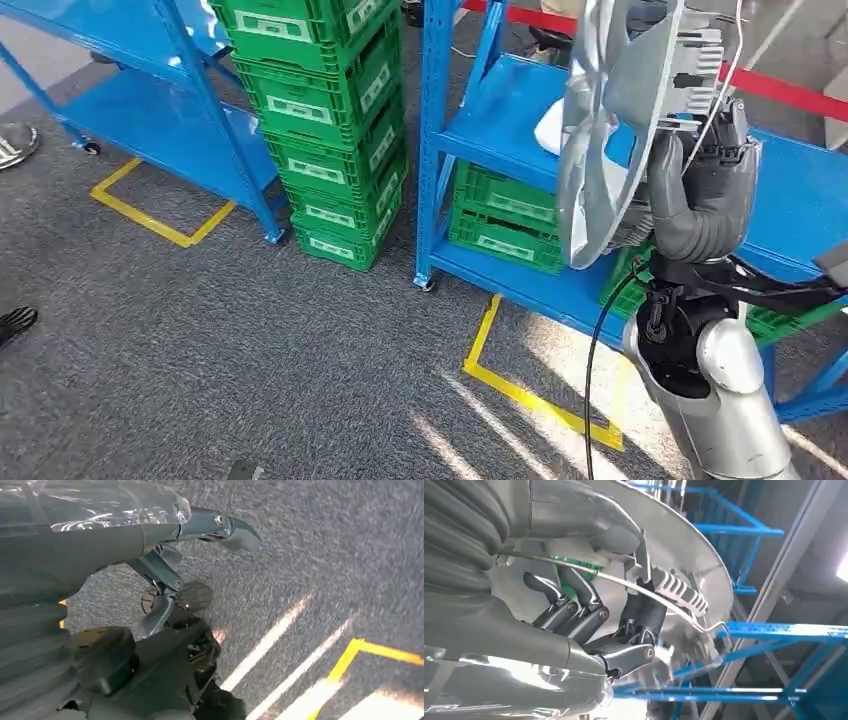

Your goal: Take the parts from the cabinet and place them on the table.

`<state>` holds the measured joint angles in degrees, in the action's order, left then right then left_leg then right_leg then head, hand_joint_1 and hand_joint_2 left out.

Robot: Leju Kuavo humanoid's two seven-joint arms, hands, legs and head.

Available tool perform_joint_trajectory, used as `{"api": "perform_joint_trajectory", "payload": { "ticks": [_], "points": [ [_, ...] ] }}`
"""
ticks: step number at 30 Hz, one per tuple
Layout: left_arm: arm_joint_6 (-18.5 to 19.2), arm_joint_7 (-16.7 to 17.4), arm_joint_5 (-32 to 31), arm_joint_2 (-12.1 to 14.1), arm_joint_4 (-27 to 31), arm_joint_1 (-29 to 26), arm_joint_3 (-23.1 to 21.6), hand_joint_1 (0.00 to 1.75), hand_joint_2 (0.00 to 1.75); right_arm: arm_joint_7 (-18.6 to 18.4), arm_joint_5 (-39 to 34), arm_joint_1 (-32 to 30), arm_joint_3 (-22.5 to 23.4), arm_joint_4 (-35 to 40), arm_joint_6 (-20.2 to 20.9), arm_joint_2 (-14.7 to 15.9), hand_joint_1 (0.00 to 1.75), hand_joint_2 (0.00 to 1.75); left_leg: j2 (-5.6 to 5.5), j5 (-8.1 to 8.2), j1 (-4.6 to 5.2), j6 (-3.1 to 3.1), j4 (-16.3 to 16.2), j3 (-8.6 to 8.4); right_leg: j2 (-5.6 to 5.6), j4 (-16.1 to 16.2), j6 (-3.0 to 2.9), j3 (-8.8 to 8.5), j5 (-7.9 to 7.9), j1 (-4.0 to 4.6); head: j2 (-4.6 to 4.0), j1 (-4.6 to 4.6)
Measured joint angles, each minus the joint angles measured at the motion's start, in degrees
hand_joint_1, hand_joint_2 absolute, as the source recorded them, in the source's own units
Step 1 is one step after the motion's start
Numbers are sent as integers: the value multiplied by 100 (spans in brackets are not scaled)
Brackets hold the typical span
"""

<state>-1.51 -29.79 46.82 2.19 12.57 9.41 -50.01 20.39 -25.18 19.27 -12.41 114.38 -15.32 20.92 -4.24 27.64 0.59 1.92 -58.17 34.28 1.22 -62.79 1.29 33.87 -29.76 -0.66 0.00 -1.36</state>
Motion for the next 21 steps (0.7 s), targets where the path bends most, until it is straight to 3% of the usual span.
{"api": "perform_joint_trajectory", "payload": {
  "ticks": [1, 2, 5, 6, 7, 8, 10, 11, 12, 13, 14, 15, 16, 17, 18, 19, 21],
  "points": [
    [-2, 0, 2, -2, 0, 0, 0, 0, 175, 0, 0, -5, -2, -2, 2, 2, 175, 175, -49, 1, 9, -18, 0, 21, 275, 311, -17, -155, 38, -32, 0, -13],
    [0, -2, 4, -5, 0, 10, 2, 0, 175, -2, 0, -7, -2, 0, 2, 2, 175, 175, -106, -20, 17, -58, -43, 69, 304, 425, -27, -171, 51, -38, 0, -4],
    [-2, 0, 9, -5, 0, -32, 4, 0, 175, -31, 2, -9, -13, 2, 7, 9, 175, 175, -221, -93, -18, -172, -12, 173, 171, 457, -96, -138, 33, -3, 0, -2],
    [-2, -2, 9, 6, 0, -35, 7, 0, 175, -33, 4, -5, -13, 2, 9, 7, 175, 175, -219, -65, 0, -192, -29, 181, 85, 542, -152, -158, 73, -59, 0, 0],
    [-2, -4, 9, 2, 0, -42, 7, 0, 175, -42, 6, -1, -18, 4, 22, 7, 175, 175, 225, 66, 49, -223, -133, 239, 29, 569, -185, -179, 99, -43, 0, 34],
    [-2, -4, 6, 0, 0, -26, 7, 0, 175, -42, 7, -7, -15, 24, 20, 2, 175, 175, 441, 294, 25, -264, -443, 385, -39, 577, -209, -178, 110, -33, 0, 136],
    [-2, -4, 4, -9, 0, -22, 7, 0, 175, -46, 9, -16, -11, 28, 15, 9, 175, 175, 466, 717, -39, -318, -1351, 791, -188, 575, -213, -173, 107, -20, 0, 153],
    [-2, -4, 0, -18, 0, -29, 7, 0, 175, -50, 9, -27, -11, 28, 15, 9, 175, 175, 449, 812, -55, -343, -1676, 946, -261, 574, -214, -170, 106, -19, 0, 166],
    [-2, -2, 0, -22, 0, -37, 7, 0, 175, -52, 7, -35, -11, 28, 15, 9, 175, 175, 446, 778, -72, -361, -1748, 972, -326, 573, -214, -171, 105, -21, 0, 171],
    [-2, -2, 0, -22, 0, -47, 7, 0, 175, -55, 7, -37, -11, 28, 13, 9, 175, 175, 450, 624, -82, -369, -1568, 873, -390, 572, -207, -171, 99, -23, 0, 175],
    [-2, -2, 0, -22, 0, -50, 7, 0, 175, -55, 7, -36, -11, 28, 13, 9, 175, 175, 480, 378, -88, -368, -1143, 625, -444, 569, -196, -178, 92, -23, 0, 175],
    [-2, -2, 0, -22, 0, -48, 7, 0, 175, -57, 7, -36, -9, 31, 13, 9, 175, 175, 608, 153, -81, -351, -646, 336, -490, 565, -177, -192, 80, -22, 0, 177],
    [-2, -2, 0, -22, 0, -46, 9, 0, 175, -61, 7, -36, -7, 33, 11, 9, 175, 175, 881, 8, -61, -313, -197, 63, -533, 563, -151, -211, 64, -16, 0, 179],
    [-2, -2, -2, -22, 0, -35, 9, 0, 175, -61, 7, -43, 0, 33, 11, 11, 175, 175, 1001, 62, 18, -303, -30, -25, -564, 523, -111, -206, 40, 28, 0, 192],
    [-2, -4, -2, -22, 0, -25, 9, 0, 175, -61, 7, -48, 9, 35, 7, 13, 175, 175, 936, 96, 6, -232, 7, -21, -619, 524, -86, -202, 45, 31, 0, 181],
    [-2, -2, -2, -22, 0, -30, 9, 0, 175, -66, 7, -48, 13, 33, 7, 13, 175, 175, 870, 93, 10, -215, 3, -2, -690, 528, -62, -214, 35, 29, 0, 155],
    [-2, 0, -5, -26, 0, -42, 9, 0, 175, -79, 7, -47, 26, 46, 7, 13, 175, 175, 701, 53, 11, -119, 42, -14, -842, 539, 5, -252, 4, 16, 0, 162]
  ]
}}
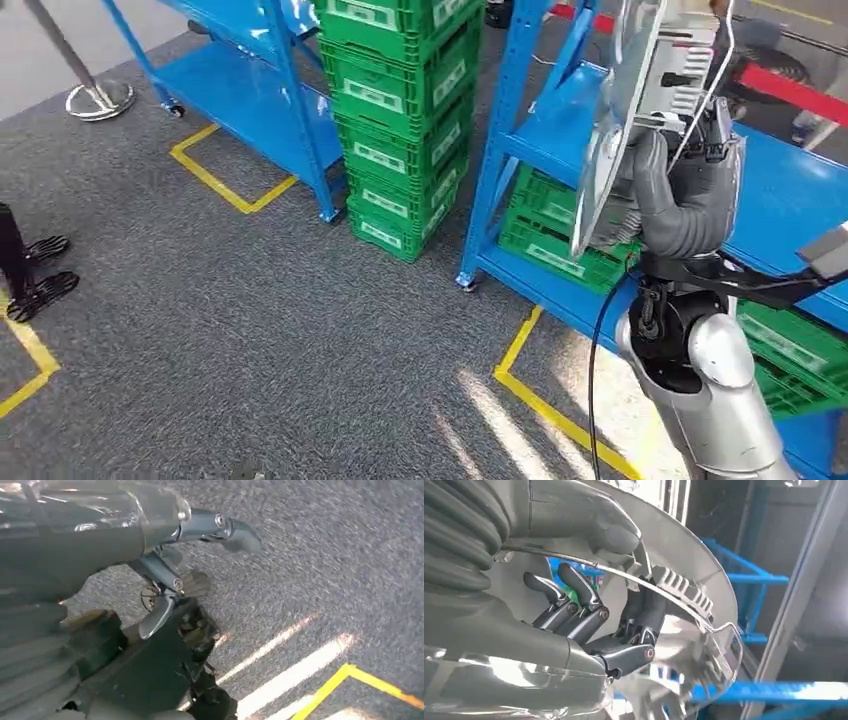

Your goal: Take the parts from the cabinet and place them on the table.

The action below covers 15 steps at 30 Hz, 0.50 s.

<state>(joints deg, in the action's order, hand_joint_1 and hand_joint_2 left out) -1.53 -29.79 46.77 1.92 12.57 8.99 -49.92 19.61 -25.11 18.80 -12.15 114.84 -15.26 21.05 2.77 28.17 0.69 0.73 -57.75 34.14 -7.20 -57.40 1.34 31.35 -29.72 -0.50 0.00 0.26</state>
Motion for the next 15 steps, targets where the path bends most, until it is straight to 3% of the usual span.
{"api": "perform_joint_trajectory", "payload": {
  "ticks": [2, 4, 5, 6, 7, 9, 10, 11, 14, 15],
  "points": [
    [0, 0, 0, 4, -2, 7, 2, 0, 175, -15, 0, -3, 26, 24, 0, 15, 175, 175, -133, -33, -45, 68, 17, -5, 479, -370, 40, 134, -313, -55, 0, -48],
    [4, 2, -9, -22, 0, 12, 2, 0, 175, -20, 2, -24, 52, 31, 0, 35, 175, 175, -300, -40, -41, 101, 16, -9, 671, -1330, 59, 548, -763, -54, 0, -125],
    [4, 4, -9, -33, 0, 2, 2, 0, 175, -26, 2, -42, 50, 31, 0, 35, 175, 175, -383, -43, -34, 106, 16, -10, 692, -1690, 62, 721, -870, -50, 0, -155],
    [4, 7, -11, -42, 0, -8, 2, 0, 175, -35, 2, -69, 50, 31, 0, 33, 175, 175, -465, -47, -25, 111, 15, -13, 699, -1816, 51, 790, -835, -50, 0, -181],
    [4, 9, -11, -44, 0, -17, 2, 0, 175, -39, 2, -78, 50, 31, 0, 35, 175, 175, -541, -48, -21, 112, 13, -18, 706, -1675, 31, 742, -677, -50, 0, -201],
    [4, 17, -13, -44, -2, -24, 2, 0, 175, -46, 15, -80, 55, 35, -2, 35, 175, 175, -684, -49, -16, 109, 10, -41, 781, -802, -18, 373, -126, -50, 0, -234],
    [4, 17, -13, -48, 0, -24, 2, 0, 175, -50, 17, -80, 55, 46, -2, 37, 175, 175, -736, -48, -17, 105, 8, -44, 967, -293, -41, 172, 128, -58, 0, -243],
    [4, 17, -13, -57, 0, -20, 2, 0, 175, -50, 20, -85, 52, 50, 0, 35, 175, 175, -790, -58, 9, 77, -8, 2, 1169, -169, -69, 103, 73, -68, 0, -219],
    [7, 24, -15, -59, 0, -44, 2, 0, 175, -63, 33, -102, 48, 72, 0, 44, 175, 175, -916, -117, -55, -25, -10, 109, 1037, -54, -88, 101, 48, -34, 0, -225],
    [7, 24, -15, -51, -2, -52, 2, 0, 175, -66, 35, -101, 48, 76, 2, 42, 175, 175, -983, -126, -23, -64, -2, 125, 961, -3, -128, 89, 74, -64, 0, -216]
  ]
}}
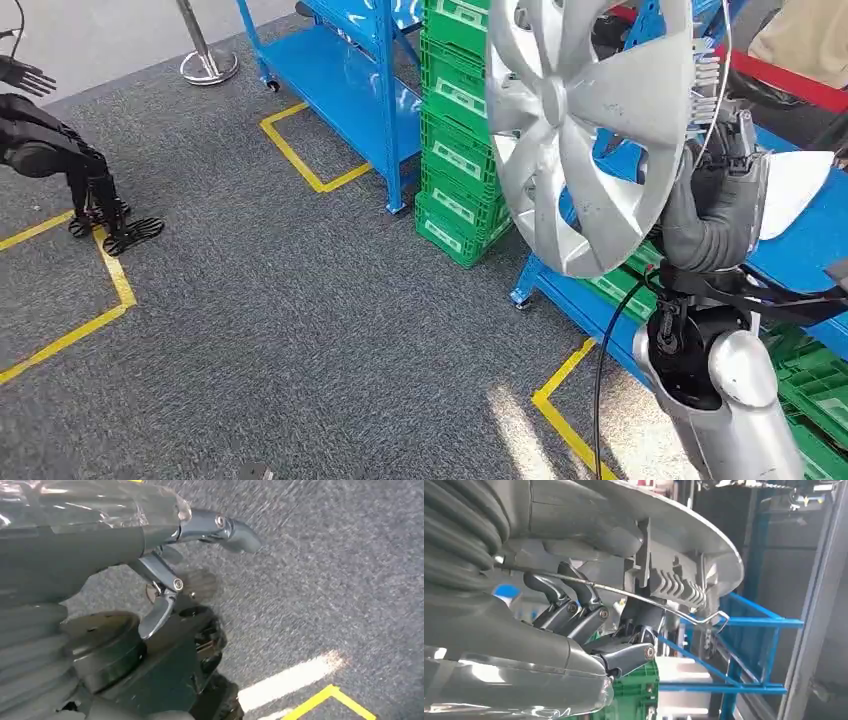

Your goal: Take the parts from the cabinet and place them on the table.

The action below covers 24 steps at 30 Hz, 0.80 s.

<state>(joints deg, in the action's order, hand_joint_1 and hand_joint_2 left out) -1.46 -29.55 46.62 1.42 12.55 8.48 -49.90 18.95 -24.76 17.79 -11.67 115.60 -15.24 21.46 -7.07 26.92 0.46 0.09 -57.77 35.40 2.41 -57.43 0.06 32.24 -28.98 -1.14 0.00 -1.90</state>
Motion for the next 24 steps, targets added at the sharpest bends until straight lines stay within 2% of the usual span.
{"api": "perform_joint_trajectory", "payload": {
  "ticks": [1, 2, 3, 5, 6, 7, 8, 9, 10, 11, 12, 13, 15, 16, 17, 18, 19, 20, 21, 22, 23, 24],
  "points": [
    [-2, 0, 0, 18, -2, -7, 2, 0, 175, 0, 0, 24, -4, 11, 9, -2, 175, 175, 283, 84, 26, -12, -55, 18, -91, 43, -34, -25, 30, -19, 0, -7],
    [-2, 0, 0, 13, 0, 7, 0, 0, 175, -4, 2, 3, -4, 26, 9, -9, 175, 175, 641, 240, 47, -57, -231, 108, -139, 62, -56, -38, 36, -14, 0, 91],
    [-2, 0, 0, 13, 0, 21, 0, 0, 175, -7, 2, 5, 7, 44, -2, -9, 175, 175, 737, 473, 6, -90, -613, 294, -216, 61, -68, -36, 37, -3, 0, 138],
    [-2, -2, 0, 13, 0, 22, 2, 0, 175, -11, 4, 6, -4, 48, -2, -13, 175, 175, 738, 832, -58, -133, -1503, 721, -363, 56, -78, -37, 27, 7, 0, 175],
    [-2, -2, 0, 11, 0, 16, 0, 0, 175, -13, 4, 5, -4, 48, -2, -15, 175, 175, 728, 857, -77, -156, -1729, 841, -431, 53, -75, -36, 22, 6, 0, 192],
    [-2, -2, 0, 9, 0, 11, 0, 0, 175, -18, 4, 6, -4, 48, -2, -20, 175, 175, 729, 740, -96, -172, -1660, 816, -496, 51, -66, -40, 15, 6, 0, 210],
    [-2, -4, 0, 11, 0, 11, 0, 0, 175, -17, 7, 9, -6, 48, -2, -24, 175, 175, 748, 540, -105, -184, -1387, 674, -551, 44, -52, -44, 4, 4, 0, 221],
    [-4, -9, 0, 11, 0, 12, 0, 0, 175, -20, 4, 13, -4, 48, -2, -28, 175, 175, 814, 291, -104, -185, -938, 427, -596, 36, -30, -59, -11, 0, 0, 225],
    [-4, -11, 0, 18, 0, 15, 2, 0, 175, -20, 4, 14, -4, 50, -2, -33, 175, 175, 1022, 45, -94, -169, -382, 112, -644, 27, -3, -84, -35, 1, 0, 236],
    [-4, -11, 0, 18, 0, 23, 0, 0, 175, -20, 7, 17, -4, 53, -2, -37, 175, 175, 1278, 106, -35, -177, -136, -24, -682, 18, 35, -92, -58, 29, 0, 251],
    [-7, -22, 2, 18, 0, 32, 2, 0, 175, -20, 4, 29, 0, 55, -2, -37, 175, 175, 1235, 102, -24, -111, -44, -43, -716, -16, 69, -81, -79, 61, 0, 269],
    [-7, -26, 4, 16, 0, 39, 2, 0, 175, -20, 7, 32, -2, 55, 0, -42, 175, 175, 1187, 99, -24, -82, -70, -21, -765, -9, 80, -90, -77, 69, 0, 243],
    [-13, -33, 20, 18, 0, 35, 2, 0, 175, -20, 4, 45, -4, 53, 2, -50, 175, 175, 1033, 90, -4, 1, -70, 3, -930, 17, 132, -134, -95, 52, 0, 210],
    [-15, -39, 20, 24, 0, 29, 2, 0, 175, -20, 4, 49, 0, 55, 2, -55, 175, 175, 954, 59, -47, 51, -24, -32, -916, -7, 182, -128, -176, 19, 0, 208],
    [-22, -44, 22, 29, 0, 26, 2, 0, 175, -20, 4, 48, -4, 53, 9, -61, 175, 175, 881, 51, -42, 76, -26, -40, -617, -178, 195, -101, -316, -3, 0, 175],
    [-28, -44, 33, 31, 0, 24, 2, 0, 175, -17, 4, 56, 0, 53, 20, -59, 175, 175, 825, 51, -42, 115, -27, -44, -422, -537, 193, 50, -526, -3, 0, 144],
    [-37, -44, 37, 24, 0, 20, 2, 0, 175, -18, 2, 54, 0, 48, 37, -59, 175, 175, 753, 50, -36, 132, -27, -47, -321, -1008, 194, 262, -751, 9, 0, 101],
    [-42, -44, 39, 18, 0, 6, 2, 0, 175, -17, 0, 51, -2, 48, 57, -61, 175, 175, 681, 48, -25, 141, -28, -47, -276, -1469, 195, 485, -930, 18, 0, 68],
    [-50, -44, 42, 18, 0, -14, 2, 0, 175, -17, -2, 46, -4, 48, 66, -61, 175, 175, 600, 45, -9, 148, -28, -50, -264, -1807, 179, 664, -1001, 23, 0, 35],
    [-57, -44, 44, 20, -2, -35, 2, 0, 175, -17, -2, 44, -4, 44, 68, -61, 175, 175, 525, 45, 4, 149, -29, -60, -255, -1816, 154, 693, -904, 25, 0, 2],
    [-63, -44, 44, 27, -4, -48, 2, 0, 175, -17, -2, 45, -4, 44, 68, -61, 175, 175, 450, 45, 18, 149, -30, -71, -241, -1563, 120, 606, -671, 26, 0, -18],
    [-74, -44, 46, 29, -4, -51, 4, 0, 175, -17, -2, 46, -4, 44, 79, -61, 175, 175, 382, 45, 24, 149, -31, -87, -214, -1132, 84, 434, -386, 27, 0, -28]
  ]
}}
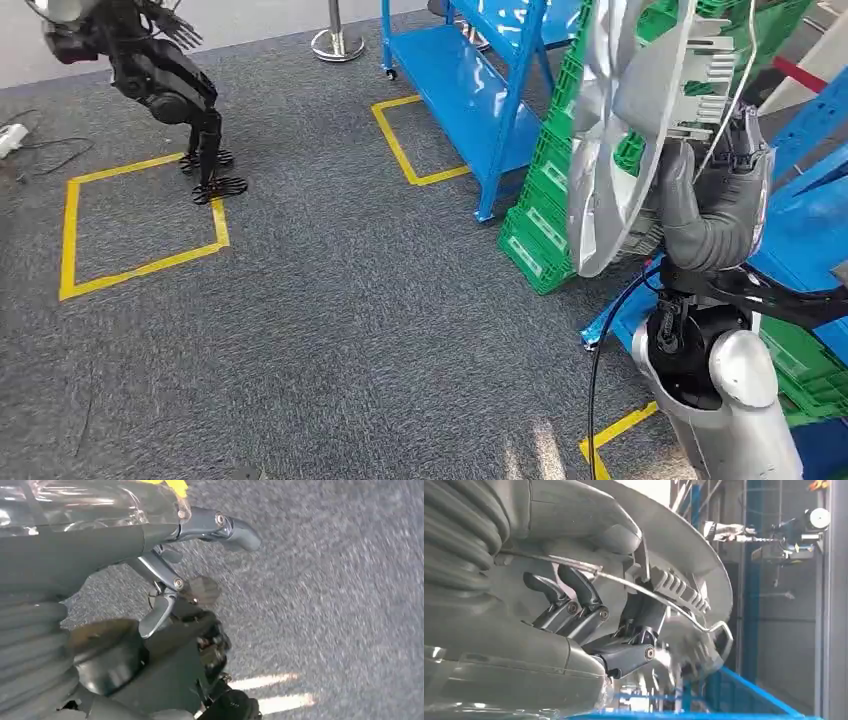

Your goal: Take the parts from the cabinet and place them on the table.

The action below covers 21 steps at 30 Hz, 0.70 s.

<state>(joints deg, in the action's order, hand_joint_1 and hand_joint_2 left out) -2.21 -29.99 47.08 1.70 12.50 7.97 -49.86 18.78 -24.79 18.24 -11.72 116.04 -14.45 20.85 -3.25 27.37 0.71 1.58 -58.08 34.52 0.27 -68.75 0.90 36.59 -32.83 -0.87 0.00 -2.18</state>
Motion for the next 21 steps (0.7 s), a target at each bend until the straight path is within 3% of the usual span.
{"api": "perform_joint_trajectory", "payload": {
  "ticks": [1, 2, 3, 6, 7, 8, 9, 11, 12, 13, 14, 15, 16, 17, 18, 19, 21],
  "points": [
    [-2, -2, 7, 0, 0, 1, 0, 0, 175, 0, 0, 3, 0, 0, 17, 0, 175, 175, -61, 1, 5, -1, -1, -17, 90, 513, -38, -208, 291, 4, 0, 0],
    [-15, -7, 15, -6, 0, 0, 0, 0, 175, 0, -2, 6, 0, 0, 44, 0, 175, 175, -105, 1, -1, -2, 2, -7, 333, 895, -83, -339, 422, 4, 0, -2],
    [-20, -20, 35, -9, 0, 8, 0, 0, 175, 0, -13, 7, 0, -2, 81, -2, 175, 175, -157, -8, 18, -22, -22, 48, 445, 982, -103, -385, 412, -6, 0, 35],
    [-17, -57, 79, -9, 0, -20, 2, 0, 175, 17, -48, 37, -4, -20, 184, -13, 175, 175, -278, -74, -40, -128, 5, 124, 274, 1074, -120, -403, 379, 38, 0, 11],
    [-17, -68, 85, 4, -2, -23, 5, 0, 175, 31, -50, 47, -4, -26, 212, -20, 175, 175, -294, -59, -4, -151, -3, 132, 188, 1158, -147, -423, 411, -18, 0, 15],
    [-17, -79, 92, 9, 0, -34, 7, 0, 175, 44, -52, 71, -13, -28, 238, -26, 175, 175, 127, 53, 44, -182, -89, 178, 117, 1185, -167, -463, 439, -23, 0, 22],
    [-17, -87, 94, 7, 0, -28, 5, 0, 175, 61, -61, 76, -2, -26, 254, -39, 175, 175, 334, 263, 17, -225, -386, 322, 49, 1191, -186, -467, 441, -18, 0, 121],
    [-17, -94, 94, 2, 0, -27, 5, 0, 175, 61, -72, 73, 0, -35, 271, -42, 175, 175, 354, 648, -65, -287, -1250, 748, -107, 1184, -195, -467, 431, -10, 0, 157],
    [-17, -94, 94, -4, 0, -34, 5, 0, 175, 61, -79, 73, -2, -48, 278, -46, 175, 175, 345, 741, -93, -319, -1573, 922, -180, 1182, -193, -467, 427, -14, 0, 175],
    [-17, -94, 94, -7, 0, -44, 5, 0, 175, 63, -98, 72, -2, -63, 280, -52, 175, 175, 344, 697, -124, -350, -1656, 972, -252, 1178, -178, -469, 417, -19, 0, 203],
    [-17, -94, 94, -7, 0, -49, 7, 0, 175, 63, -103, 73, -2, -76, 284, -59, 175, 175, 350, 541, -147, -375, -1497, 891, -316, 1172, -163, -475, 408, -26, 0, 218],
    [-17, -96, 94, -7, 0, -50, 7, 0, 175, 61, -101, 74, -2, -81, 293, -61, 175, 175, 389, 282, -168, -396, -1088, 669, -383, 1157, -132, -483, 387, -40, 0, 234],
    [-17, -98, 94, -7, 0, -49, 7, 0, 175, 61, -101, 77, 0, -87, 297, -63, 175, 175, 527, 28, -174, -404, -559, 368, -435, 1134, -98, -498, 362, -52, 0, 243],
    [-17, -98, 92, -7, 0, -45, 7, 0, 175, 61, -101, 91, 0, -90, 306, -66, 175, 175, 840, -49, -158, -412, -139, 145, -475, 1107, -57, -509, 332, -44, 0, 253],
    [-15, -101, 92, -11, 2, -32, 7, 0, 175, 61, -101, 93, 7, -90, 310, -63, 175, 175, 958, 21, -84, -360, -85, 108, -511, 1072, -12, -497, 304, 3, 0, 306],
    [-15, -101, 92, -11, 2, -26, 7, 0, 175, 52, -101, 111, 0, -96, 324, -66, 175, 175, 883, 13, -87, -278, -90, 135, -548, 1074, 8, -504, 300, 10, 0, 262],
    [-15, -92, 90, -9, 2, -29, 7, 0, 175, 52, -101, 156, 2, -105, 337, -70, 175, 175, 759, 17, -61, -200, -96, 161, -656, 1116, 53, -542, 309, -4, 0, 229]
  ]
}}
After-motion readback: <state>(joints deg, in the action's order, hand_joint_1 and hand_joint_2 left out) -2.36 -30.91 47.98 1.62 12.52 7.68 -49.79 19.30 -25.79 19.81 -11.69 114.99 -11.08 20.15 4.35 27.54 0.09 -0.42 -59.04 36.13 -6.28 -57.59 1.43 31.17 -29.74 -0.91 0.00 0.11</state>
